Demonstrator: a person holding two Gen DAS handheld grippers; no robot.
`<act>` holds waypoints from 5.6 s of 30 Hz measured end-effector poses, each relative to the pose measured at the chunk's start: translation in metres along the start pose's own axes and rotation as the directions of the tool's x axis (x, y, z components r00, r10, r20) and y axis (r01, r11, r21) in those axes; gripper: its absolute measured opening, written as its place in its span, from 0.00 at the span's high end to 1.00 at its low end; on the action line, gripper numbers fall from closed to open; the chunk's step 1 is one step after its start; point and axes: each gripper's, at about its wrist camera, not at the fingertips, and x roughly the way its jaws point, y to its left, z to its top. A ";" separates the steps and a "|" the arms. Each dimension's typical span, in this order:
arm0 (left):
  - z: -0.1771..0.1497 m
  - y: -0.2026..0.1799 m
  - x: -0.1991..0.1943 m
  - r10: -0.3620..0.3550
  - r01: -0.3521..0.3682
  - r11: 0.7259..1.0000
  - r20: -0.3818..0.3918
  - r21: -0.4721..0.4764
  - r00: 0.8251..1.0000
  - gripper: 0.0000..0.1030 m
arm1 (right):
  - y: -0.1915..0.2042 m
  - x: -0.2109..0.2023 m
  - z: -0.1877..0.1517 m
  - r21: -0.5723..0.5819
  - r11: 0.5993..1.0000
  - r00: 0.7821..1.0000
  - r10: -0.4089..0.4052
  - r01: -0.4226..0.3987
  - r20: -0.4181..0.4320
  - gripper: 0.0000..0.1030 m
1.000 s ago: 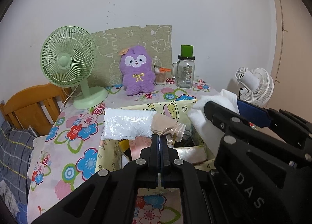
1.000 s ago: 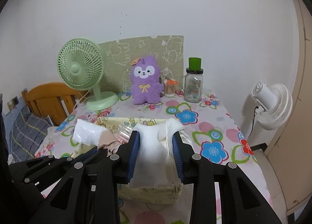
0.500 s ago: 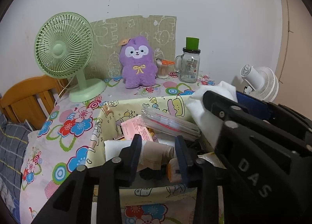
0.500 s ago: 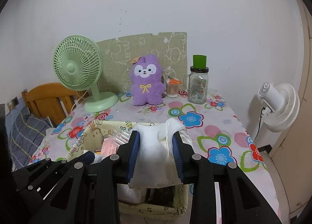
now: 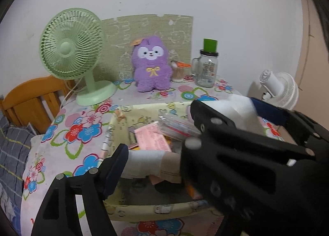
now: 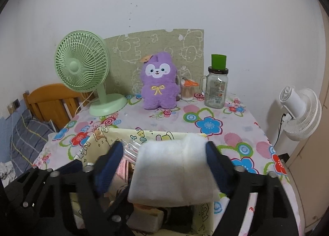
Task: Organize soft objects
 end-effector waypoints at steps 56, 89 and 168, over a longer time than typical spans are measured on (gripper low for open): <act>-0.032 -0.007 -0.132 0.010 -0.010 1.000 0.135 -0.001 0.991 0.00 | 0.011 -0.172 -0.030 -0.056 0.994 0.985 -0.081 0.090 0.156 0.04; -0.060 0.007 -0.201 0.049 -0.044 0.999 0.212 -0.028 0.976 0.00 | -0.015 -0.238 -0.058 0.029 0.994 0.979 -0.108 0.105 0.175 0.04; -0.056 0.004 -0.201 0.033 -0.032 0.999 0.226 -0.007 0.974 0.00 | -0.019 -0.245 -0.057 0.053 0.991 0.973 -0.131 0.123 0.191 0.04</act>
